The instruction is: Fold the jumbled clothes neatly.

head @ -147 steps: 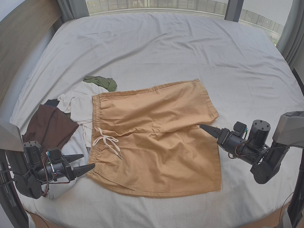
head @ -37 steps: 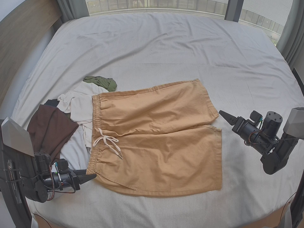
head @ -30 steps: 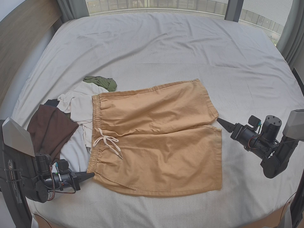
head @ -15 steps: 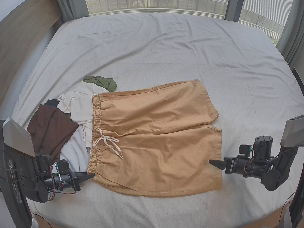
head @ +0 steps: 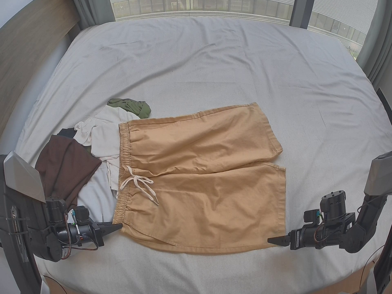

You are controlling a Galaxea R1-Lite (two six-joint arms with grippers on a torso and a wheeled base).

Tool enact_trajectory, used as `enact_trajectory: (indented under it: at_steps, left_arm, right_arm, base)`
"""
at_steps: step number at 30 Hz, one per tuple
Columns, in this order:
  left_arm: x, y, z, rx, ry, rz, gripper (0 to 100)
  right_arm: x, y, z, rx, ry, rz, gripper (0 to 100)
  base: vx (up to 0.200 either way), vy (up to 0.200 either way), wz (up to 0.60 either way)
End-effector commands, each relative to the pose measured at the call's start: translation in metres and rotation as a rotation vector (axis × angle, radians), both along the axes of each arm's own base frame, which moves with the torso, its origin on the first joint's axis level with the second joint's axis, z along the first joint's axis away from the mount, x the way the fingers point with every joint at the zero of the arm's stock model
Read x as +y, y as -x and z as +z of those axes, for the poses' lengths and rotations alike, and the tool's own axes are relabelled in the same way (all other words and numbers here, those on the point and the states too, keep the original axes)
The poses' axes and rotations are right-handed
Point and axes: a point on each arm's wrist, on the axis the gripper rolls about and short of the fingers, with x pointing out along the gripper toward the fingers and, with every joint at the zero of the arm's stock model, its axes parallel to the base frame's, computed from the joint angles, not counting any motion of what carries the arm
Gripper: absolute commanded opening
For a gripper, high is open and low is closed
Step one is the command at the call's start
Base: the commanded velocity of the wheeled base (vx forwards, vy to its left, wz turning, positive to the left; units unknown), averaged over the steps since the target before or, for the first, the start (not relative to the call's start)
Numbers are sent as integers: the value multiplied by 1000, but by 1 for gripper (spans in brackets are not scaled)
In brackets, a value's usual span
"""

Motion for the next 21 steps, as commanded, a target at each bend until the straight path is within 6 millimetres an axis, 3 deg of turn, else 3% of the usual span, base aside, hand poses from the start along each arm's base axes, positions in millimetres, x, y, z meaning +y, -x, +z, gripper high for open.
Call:
enact_trajectory:
  at_steps: [1,12,13,21]
  left_arm:
    - [0,0,0,3,0,0,0]
    - [1,0,-3,6,0,2,0]
    - [1,0,-3,8,0,2,0]
    - [1,0,-3,8,0,4,0]
  right_arm:
    - [4,1,4,-12,-9,17,100]
    - [5,-3,4,-21,-19,15,100]
    - [5,-4,4,-24,-19,15,0]
    - [5,-6,5,-30,-22,9,0]
  base:
    - [0,0,0]
    - [0,0,0]
    - [0,0,0]
    - [0,0,0]
